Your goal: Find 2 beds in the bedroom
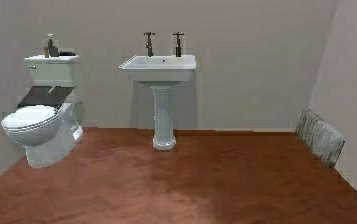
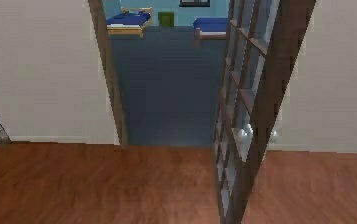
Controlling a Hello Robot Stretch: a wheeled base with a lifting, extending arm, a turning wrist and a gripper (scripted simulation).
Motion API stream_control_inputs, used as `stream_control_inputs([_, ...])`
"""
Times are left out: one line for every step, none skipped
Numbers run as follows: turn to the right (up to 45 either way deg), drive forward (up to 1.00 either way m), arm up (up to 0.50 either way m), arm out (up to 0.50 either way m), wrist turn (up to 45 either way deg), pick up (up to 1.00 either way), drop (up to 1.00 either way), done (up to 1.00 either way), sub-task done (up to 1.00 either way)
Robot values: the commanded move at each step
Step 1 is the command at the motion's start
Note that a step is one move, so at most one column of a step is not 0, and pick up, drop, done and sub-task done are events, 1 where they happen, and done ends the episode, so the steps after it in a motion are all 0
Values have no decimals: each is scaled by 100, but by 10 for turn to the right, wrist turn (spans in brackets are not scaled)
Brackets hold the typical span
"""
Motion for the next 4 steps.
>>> stream_control_inputs([450,0,0,0,0,0,0,0,0])
stream_control_inputs([270,0,0,0,0,0,0,0,0])
stream_control_inputs([0,25,0,0,0,0,0,0,0])
stream_control_inputs([150,0,0,0,0,0,0,0,0])
